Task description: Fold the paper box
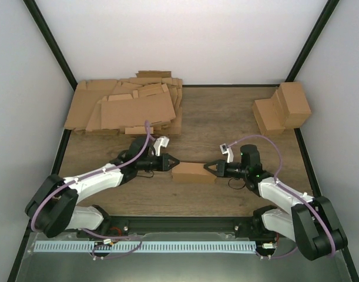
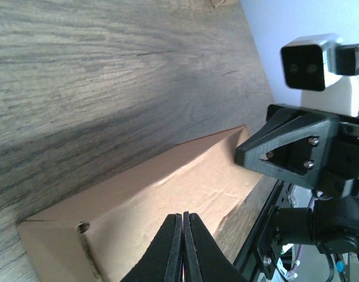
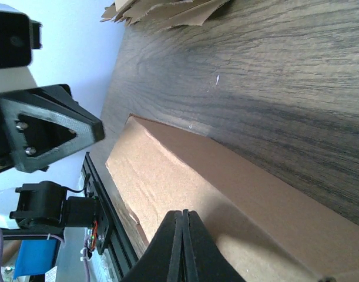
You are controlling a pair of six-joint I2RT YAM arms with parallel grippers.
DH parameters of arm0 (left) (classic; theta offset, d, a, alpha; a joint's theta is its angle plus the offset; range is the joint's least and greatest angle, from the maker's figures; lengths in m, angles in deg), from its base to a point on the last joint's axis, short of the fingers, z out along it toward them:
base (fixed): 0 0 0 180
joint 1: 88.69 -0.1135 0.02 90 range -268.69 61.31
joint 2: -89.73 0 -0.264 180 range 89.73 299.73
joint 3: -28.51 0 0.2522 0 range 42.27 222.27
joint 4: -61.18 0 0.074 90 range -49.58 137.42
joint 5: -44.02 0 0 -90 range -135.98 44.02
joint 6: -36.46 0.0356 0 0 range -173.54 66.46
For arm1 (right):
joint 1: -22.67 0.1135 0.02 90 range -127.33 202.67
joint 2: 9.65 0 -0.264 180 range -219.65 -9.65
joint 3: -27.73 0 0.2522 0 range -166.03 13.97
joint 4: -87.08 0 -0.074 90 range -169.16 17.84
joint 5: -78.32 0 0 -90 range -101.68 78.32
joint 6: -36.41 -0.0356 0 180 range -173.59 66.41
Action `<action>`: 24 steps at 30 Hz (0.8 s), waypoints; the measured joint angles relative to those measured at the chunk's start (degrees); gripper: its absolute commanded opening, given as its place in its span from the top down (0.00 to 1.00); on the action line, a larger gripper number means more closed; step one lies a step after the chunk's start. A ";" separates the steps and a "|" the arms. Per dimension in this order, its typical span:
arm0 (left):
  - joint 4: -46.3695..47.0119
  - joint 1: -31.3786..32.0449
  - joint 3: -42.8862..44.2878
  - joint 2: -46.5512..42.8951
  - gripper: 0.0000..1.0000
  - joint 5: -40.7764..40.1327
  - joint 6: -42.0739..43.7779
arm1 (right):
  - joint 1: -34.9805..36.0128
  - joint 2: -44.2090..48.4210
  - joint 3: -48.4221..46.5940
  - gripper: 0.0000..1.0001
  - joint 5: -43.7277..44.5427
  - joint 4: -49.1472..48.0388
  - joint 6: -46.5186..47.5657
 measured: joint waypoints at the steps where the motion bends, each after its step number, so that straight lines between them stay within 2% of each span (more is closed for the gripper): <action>1: 0.52 0.00 -0.37 0.33 0.96 0.11 -0.26 | 0.02 0.33 -0.13 0.99 0.13 0.59 0.11; 6: 5.86 -0.11 -3.06 4.04 0.96 1.55 -0.92 | 0.00 3.30 -1.51 0.99 1.38 5.97 1.31; 11: 5.55 -0.02 -2.78 4.11 0.95 1.55 -0.61 | 0.00 6.36 -2.60 0.96 2.93 9.62 2.12; 14: 0.26 0.22 -0.92 2.80 0.87 0.26 0.79 | 0.00 6.93 -2.60 0.93 4.11 12.11 2.38; 17: -7.21 0.24 2.23 1.20 0.72 -2.62 3.08 | -0.02 8.20 -2.97 0.88 5.73 15.93 3.04; 19: -11.78 0.24 4.15 -0.26 0.53 -4.35 4.17 | -0.02 9.57 -4.04 0.76 7.06 18.95 3.50; 22: -16.17 0.26 5.64 -2.80 0.17 -6.10 5.25 | -0.04 12.15 -6.80 0.33 9.57 23.80 3.89; 24: -18.69 0.26 5.86 -4.79 0.01 -7.26 4.44 | -0.04 14.23 -8.87 0.06 11.78 27.10 3.91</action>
